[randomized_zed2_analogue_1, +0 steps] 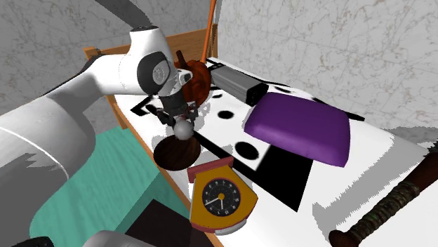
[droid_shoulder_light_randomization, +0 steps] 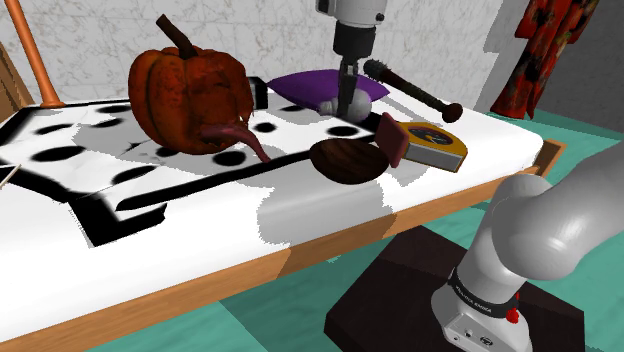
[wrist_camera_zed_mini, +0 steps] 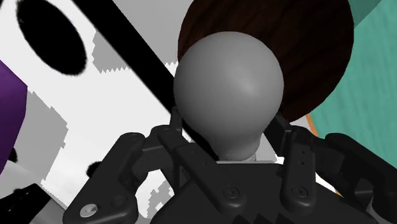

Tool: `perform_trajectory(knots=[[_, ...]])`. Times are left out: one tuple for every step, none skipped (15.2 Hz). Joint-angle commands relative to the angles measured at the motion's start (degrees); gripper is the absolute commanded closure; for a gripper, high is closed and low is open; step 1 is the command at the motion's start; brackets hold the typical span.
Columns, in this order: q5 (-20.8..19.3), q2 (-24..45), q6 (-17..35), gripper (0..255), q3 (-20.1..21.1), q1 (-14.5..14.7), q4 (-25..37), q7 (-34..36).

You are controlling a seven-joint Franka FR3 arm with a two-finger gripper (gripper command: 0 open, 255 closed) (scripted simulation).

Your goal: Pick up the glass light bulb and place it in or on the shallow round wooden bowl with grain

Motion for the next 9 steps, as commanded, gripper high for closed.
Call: perform_trajectory(knots=[[0.8, -3.6, -1.6, 255, 1.2, 0.7, -2.1, 1.5], [1.2, -5.3, -2.2, 255, 1.7, 1.1, -3.2, 2.0], [1.2, -5.5, -1.5, 255, 1.7, 1.1, -4.1, 2.1], [1.2, -5.7, -0.8, 255, 1.7, 1.1, -5.1, 2.2], [1.2, -5.9, -0.1, 255, 1.7, 1.1, -6.0, 2.2], [1.2, -6.0, 0.7, 255, 1.7, 1.2, -6.9, 2.3], [1.2, -6.2, 1.4, 255, 1.7, 1.2, -7.7, 2.3], [1.3, -6.3, 2.1, 255, 1.7, 1.2, -8.6, 2.4], [1.3, -6.5, 2.8, 255, 1.8, 1.3, -9.5, 2.5]])
